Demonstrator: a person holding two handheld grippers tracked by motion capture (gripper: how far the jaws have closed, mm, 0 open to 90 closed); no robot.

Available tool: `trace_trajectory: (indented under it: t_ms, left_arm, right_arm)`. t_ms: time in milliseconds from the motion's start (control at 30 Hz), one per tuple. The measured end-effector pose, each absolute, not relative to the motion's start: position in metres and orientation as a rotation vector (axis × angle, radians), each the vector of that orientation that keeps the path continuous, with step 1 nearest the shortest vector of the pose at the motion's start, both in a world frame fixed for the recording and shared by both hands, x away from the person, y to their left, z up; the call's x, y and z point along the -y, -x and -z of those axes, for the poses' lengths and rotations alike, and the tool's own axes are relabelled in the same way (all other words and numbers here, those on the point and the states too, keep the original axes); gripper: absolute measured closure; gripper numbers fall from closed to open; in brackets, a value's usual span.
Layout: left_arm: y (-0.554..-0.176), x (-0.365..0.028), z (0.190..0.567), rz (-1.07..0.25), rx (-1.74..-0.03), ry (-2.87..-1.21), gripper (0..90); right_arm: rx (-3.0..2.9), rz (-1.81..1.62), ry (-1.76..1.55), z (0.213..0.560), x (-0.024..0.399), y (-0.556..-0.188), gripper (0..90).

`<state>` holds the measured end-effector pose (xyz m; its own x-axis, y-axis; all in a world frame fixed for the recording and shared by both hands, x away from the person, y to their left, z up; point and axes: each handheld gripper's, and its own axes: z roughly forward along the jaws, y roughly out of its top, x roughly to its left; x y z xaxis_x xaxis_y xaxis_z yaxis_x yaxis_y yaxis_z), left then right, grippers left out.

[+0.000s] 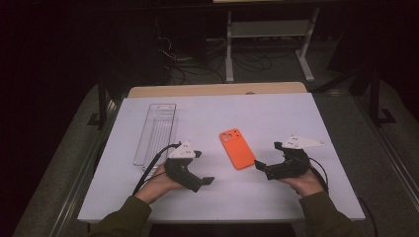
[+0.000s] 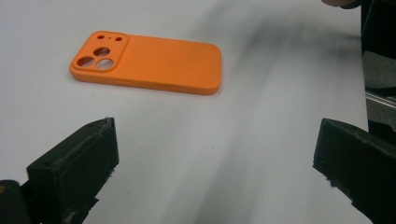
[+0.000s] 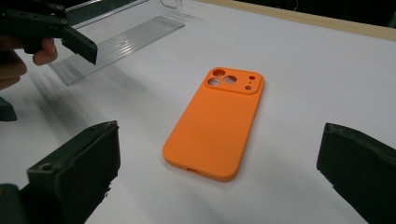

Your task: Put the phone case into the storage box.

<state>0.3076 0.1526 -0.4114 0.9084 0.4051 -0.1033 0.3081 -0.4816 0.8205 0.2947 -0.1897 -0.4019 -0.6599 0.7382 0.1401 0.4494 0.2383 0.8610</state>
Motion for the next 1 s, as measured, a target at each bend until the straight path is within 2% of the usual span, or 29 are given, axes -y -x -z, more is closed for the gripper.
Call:
trace_trajectory:
  t_ms: [1000]
  left_arm:
    - [-0.308,-0.154,0.413,-0.133,-0.524,-2.102,0.0]
  right_arm:
    - [-2.22,-1.25,-1.185,0.393,0.165,-0.315,0.0]
